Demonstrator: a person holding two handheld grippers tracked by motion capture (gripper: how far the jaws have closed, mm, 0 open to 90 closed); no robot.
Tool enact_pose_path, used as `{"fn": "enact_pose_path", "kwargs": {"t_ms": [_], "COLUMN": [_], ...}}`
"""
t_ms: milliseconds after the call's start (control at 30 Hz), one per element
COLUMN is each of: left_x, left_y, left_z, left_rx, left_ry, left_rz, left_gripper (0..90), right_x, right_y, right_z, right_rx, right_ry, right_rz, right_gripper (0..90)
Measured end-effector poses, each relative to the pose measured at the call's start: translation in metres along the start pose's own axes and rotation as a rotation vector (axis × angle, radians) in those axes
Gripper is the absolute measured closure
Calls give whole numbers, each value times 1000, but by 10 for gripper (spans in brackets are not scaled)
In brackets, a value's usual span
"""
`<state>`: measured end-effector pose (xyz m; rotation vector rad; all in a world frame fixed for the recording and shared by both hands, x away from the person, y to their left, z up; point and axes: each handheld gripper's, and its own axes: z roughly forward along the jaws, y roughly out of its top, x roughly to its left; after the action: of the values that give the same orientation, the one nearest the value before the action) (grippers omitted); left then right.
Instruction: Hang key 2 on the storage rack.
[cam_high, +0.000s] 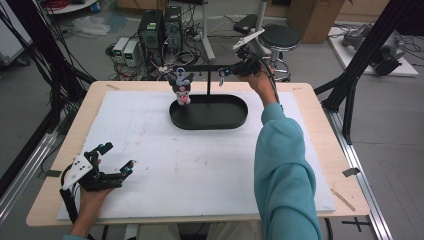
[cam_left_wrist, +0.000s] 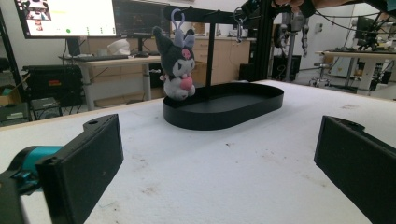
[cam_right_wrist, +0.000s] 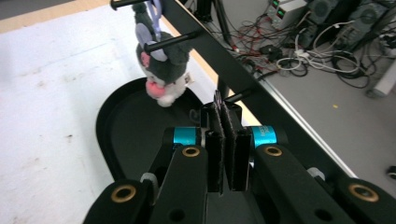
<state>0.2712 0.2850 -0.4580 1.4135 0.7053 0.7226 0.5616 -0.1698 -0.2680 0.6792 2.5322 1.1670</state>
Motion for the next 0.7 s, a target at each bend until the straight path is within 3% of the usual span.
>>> {"fn": "enact_pose_path", "kwargs": {"t_ms": [367,700], "left_x": [0,0], "left_y": [0,0], "left_z": [0,0], "left_rx": [-1,-1], "left_ry": [0,0], "left_rz": [0,0], "left_gripper": [17,17], "right_x": [1,0], "right_y": [2,1], "right_z": [2,2], "right_rx": [-6,-35], "right_ry": [-54,-54], "right_rz": [-5,30], "right_gripper": [886,823]}}
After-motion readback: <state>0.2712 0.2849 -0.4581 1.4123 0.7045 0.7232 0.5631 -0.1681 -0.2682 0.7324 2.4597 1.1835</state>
